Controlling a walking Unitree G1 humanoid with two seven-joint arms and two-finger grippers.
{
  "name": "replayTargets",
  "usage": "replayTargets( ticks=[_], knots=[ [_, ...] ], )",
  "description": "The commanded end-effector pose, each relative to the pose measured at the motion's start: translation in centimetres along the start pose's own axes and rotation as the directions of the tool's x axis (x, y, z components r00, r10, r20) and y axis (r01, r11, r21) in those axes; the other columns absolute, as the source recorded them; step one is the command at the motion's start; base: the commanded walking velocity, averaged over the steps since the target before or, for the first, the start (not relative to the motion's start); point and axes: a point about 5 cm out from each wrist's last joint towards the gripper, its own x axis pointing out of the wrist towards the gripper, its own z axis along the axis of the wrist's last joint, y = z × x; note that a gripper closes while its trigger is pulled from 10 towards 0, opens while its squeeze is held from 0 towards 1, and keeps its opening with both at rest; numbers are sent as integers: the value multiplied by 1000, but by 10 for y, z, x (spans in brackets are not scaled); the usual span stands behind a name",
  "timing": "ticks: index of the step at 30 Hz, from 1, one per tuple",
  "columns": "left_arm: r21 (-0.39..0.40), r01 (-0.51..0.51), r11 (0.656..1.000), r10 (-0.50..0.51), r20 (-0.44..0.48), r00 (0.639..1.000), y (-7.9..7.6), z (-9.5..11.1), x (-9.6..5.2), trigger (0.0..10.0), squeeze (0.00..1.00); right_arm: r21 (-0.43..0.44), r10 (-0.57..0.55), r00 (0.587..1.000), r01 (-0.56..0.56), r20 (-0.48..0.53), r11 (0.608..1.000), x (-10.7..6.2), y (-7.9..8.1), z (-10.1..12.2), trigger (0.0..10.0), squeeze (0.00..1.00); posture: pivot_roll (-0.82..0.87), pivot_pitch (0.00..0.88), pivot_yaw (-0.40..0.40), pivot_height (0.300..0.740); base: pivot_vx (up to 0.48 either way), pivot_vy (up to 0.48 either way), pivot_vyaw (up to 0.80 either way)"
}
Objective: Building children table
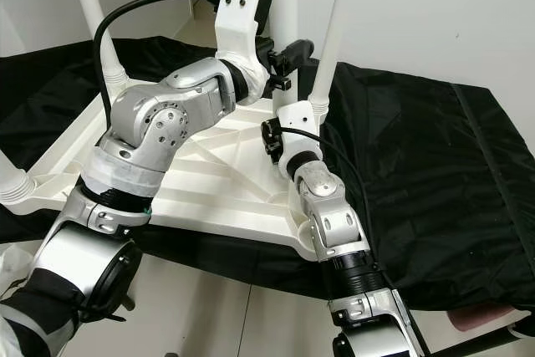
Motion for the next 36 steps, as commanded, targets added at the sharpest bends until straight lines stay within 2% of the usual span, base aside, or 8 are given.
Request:
replayTargets(
  ticks=[1,2,3,8,9,12,25,36],
  knots=[
    [4,149,989,-149,56,987,-24,7,1,10000,898,22,27,1000,-27,4,999,1,9,2,8745,0,-20,0,-31,740,0,0,0],
    [4,149,989,-149,56,987,-24,7,1,10000,898,22,27,1000,-27,4,999,1,9,2,8745,0,-20,0,-31,740,0,0,0],
    [-7,160,987,-160,61,985,-25,7,1,10000,1000,48,15,1000,-15,4,999,2,7,3,10000,0,-20,0,-29,740,0,0,0],
    [22,228,973,-229,87,969,-32,9,-4,10000,1000,102,-21,1000,21,-2,995,3,2,4,10000,0,-19,0,-31,740,0,0,0],
    [62,233,971,-238,103,966,-33,11,-6,10000,0,114,-40,999,40,-6,993,3,0,4,10000,0,-21,0,-31,740,0,0,0],
    [121,256,959,-272,139,952,-35,14,-12,10000,0,170,-110,994,111,-19,979,3,-11,3,10000,0,-20,0,-32,740,0,0,0],
    [70,185,980,-195,200,960,-10,12,-25,10000,0,264,-237,971,240,-45,934,-4,-34,-3,10000,0,-30,0,-30,740,0,0,0],
    [69,82,994,-91,152,984,18,-21,-48,10000,0,183,-306,951,294,39,938,-29,-45,-6,10000,0,-27,0,-44,740,0,0,0]
  ],
)
